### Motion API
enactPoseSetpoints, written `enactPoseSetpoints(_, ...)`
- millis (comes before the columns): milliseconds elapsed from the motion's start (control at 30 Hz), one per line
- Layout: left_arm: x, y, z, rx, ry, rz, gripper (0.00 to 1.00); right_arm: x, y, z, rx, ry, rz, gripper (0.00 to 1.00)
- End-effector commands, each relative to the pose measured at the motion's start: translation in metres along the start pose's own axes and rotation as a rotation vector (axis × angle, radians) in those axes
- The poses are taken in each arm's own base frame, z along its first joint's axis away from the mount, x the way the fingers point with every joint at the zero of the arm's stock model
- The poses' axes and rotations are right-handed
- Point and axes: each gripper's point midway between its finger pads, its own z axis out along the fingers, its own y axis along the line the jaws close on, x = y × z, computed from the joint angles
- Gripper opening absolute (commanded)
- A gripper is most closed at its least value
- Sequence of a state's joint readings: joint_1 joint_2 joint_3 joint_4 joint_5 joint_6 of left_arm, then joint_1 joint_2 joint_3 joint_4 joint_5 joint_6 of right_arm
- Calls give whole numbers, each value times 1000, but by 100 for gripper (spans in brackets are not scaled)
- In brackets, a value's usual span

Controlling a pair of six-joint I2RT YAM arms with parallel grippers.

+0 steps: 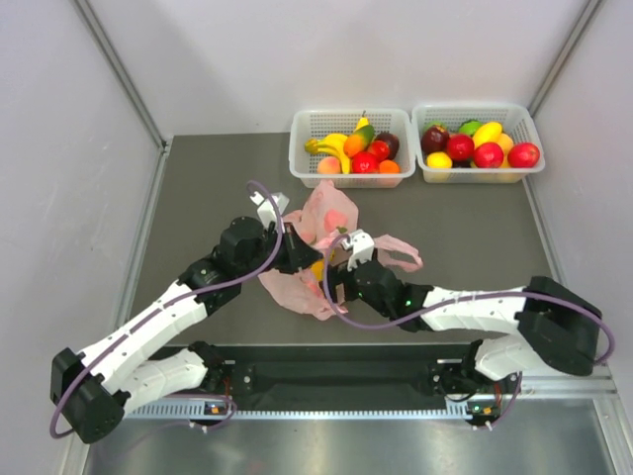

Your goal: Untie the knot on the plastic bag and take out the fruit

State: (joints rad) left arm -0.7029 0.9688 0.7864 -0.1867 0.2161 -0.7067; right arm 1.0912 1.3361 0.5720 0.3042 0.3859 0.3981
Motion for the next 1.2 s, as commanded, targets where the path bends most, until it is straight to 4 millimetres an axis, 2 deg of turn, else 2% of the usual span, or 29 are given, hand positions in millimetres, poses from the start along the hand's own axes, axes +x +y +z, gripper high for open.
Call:
enactPoseSetpoints(0,-2,-7,-1,42,-18,-11,0,-38,34,20,-75,-108,51,98)
enactPoseSetpoints(200,-1,-8,-3,51,-26,-11,0,-23,47,42,-109,-63,38,100)
enactPoseSetpoints(467,-3,-6,-4,47,-42,-5,0,8,35,67,-66,14,44,99)
enactPoseSetpoints(633,-2,-4,-1,45,-43,-7,0,19,29,77,-70,36,56,94)
enactPoseSetpoints(733,-2,-3,-1,44,-44,-5,0,19,27,76,-81,24,69,81)
enactPoseSetpoints(767,-2,-4,-1,44,-44,-5,0,12,28,73,-90,3,76,71)
enactPoseSetpoints(833,-3,-2,-1,37,-50,-3,0,11,25,64,-96,-18,81,59)
enactPoseSetpoints(867,-2,-2,-1,38,-49,2,0,6,21,56,-95,-39,88,49)
enactPoseSetpoints(933,-2,1,-1,26,-49,6,0,2,18,45,-96,-55,86,39)
enactPoseSetpoints(1033,-2,7,0,0,-57,19,0,-6,10,16,-100,-68,86,14)
enactPoseSetpoints(1100,-3,10,1,-13,-65,21,0,-8,7,3,-104,-62,84,8)
enactPoseSetpoints(1133,-4,11,1,-18,-67,22,0,6,-1,-5,-81,0,62,5)
enactPoseSetpoints(1167,-5,12,2,-23,-70,21,0,-6,0,-17,-94,-23,73,0)
